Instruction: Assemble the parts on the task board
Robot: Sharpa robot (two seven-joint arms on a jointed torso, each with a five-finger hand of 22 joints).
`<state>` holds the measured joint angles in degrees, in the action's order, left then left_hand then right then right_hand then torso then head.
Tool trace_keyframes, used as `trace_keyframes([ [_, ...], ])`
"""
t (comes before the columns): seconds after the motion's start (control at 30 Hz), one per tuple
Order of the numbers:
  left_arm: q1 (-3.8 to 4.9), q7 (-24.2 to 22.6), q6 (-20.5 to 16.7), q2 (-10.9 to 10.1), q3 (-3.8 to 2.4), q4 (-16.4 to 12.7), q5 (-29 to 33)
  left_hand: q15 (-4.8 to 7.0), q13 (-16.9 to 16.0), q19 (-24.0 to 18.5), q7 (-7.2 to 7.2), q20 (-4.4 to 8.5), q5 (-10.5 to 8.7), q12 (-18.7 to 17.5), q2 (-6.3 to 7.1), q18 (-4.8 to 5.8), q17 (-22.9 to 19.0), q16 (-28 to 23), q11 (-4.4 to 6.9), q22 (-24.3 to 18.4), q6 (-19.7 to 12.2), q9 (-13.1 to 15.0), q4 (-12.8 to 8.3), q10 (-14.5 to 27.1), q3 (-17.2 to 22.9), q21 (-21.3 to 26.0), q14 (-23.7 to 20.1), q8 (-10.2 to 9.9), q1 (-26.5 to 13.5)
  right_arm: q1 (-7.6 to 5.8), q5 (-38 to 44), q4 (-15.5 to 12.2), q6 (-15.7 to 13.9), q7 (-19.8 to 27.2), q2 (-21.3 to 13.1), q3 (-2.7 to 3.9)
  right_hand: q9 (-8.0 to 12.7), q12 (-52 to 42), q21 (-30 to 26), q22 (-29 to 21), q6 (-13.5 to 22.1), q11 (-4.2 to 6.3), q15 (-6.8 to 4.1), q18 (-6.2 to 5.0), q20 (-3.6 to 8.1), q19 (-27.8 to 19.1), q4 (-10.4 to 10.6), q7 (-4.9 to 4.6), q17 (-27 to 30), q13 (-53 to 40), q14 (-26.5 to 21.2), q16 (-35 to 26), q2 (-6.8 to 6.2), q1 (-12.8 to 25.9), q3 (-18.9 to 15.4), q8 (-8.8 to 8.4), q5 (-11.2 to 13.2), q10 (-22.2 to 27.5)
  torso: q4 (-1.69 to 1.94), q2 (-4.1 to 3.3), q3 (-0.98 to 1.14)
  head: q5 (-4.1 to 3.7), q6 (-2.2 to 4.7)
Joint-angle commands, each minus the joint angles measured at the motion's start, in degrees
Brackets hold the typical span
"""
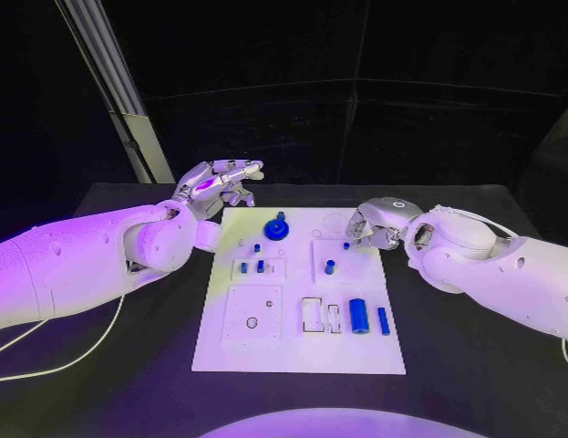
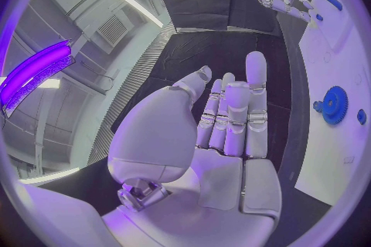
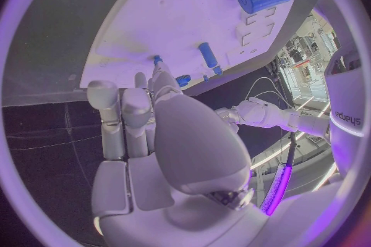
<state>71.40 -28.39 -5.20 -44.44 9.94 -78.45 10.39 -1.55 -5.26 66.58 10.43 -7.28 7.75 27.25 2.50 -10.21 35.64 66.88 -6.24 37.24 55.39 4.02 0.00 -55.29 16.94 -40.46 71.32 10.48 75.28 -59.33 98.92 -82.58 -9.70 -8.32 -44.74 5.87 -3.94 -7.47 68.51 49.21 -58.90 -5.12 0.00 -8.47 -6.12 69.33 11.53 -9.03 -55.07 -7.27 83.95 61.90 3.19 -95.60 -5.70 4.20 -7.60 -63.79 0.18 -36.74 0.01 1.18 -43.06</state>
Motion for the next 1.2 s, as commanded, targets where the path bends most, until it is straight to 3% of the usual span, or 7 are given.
trace_keyframes([
  [0.03,0.07,-1.4,1.3,0.0,-0.02,-0.2,1.4,0.02,0.1,-0.5,0.12,-0.03,0.16,0.4,0.36,-0.31,-0.4,-0.4,-0.07,-0.2,0.0,-0.1,0.2,0.2,-0.1,0.4,-0.6,0.3,-0.6,0.02,1.0,0.4,2.1,0.3,0.5,0.03,0.0,0.3,0.5,0.4,-0.5,-0.02,0.07,0.84,0.03,0.4,0.0,-0.05,-0.3,0.4,0.9,0.4,-0.16,-0.7,0.7,-0.30,0.3,-0.7,-0.04,-0.02,0.03,-0.04,-0.08],
  [0.9,0.08,-1.0,1.5,-0.1,-0.01,-0.4,1.2,-0.06,0.2,-0.7,0.21,-0.11,0.19,0.6,0.70,-0.29,-1.9,-1.2,-0.17,-0.5,-0.2,-0.1,0.1,0.5,-0.3,0.7,-1.3,0.4,-0.7,0.65,1.1,2.0,4.6,0.1,2.9,-0.05,0.1,1.7,1.9,2.3,-1.0,-0.01,0.08,1.12,0.03,0.9,0.2,-0.10,-1.6,2.9,1.0,2.4,-1.23,-1.4,4.0,-0.47,-1.4,-2.2,-0.05,0.01,0.04,0.14,-0.35],
  [1.2,0.08,-0.8,1.3,-0.1,-0.01,-0.3,1.1,-0.07,0.2,-0.7,0.21,-0.12,0.20,0.6,0.69,-0.30,-2.1,-1.3,-0.18,-0.6,-0.2,-0.1,0.1,0.5,-0.2,0.8,-1.4,0.4,-0.6,0.80,2.4,2.2,5.4,-0.9,3.3,-0.08,0.0,2.1,3.3,4.4,-1.7,0.14,-0.09,1.42,0.20,1.7,-0.4,-0.04,-2.6,3.6,1.1,3.8,-1.86,-2.7,8.0,-0.39,-1.5,-3.4,-0.05,0.03,0.04,0.00,-0.47],
])
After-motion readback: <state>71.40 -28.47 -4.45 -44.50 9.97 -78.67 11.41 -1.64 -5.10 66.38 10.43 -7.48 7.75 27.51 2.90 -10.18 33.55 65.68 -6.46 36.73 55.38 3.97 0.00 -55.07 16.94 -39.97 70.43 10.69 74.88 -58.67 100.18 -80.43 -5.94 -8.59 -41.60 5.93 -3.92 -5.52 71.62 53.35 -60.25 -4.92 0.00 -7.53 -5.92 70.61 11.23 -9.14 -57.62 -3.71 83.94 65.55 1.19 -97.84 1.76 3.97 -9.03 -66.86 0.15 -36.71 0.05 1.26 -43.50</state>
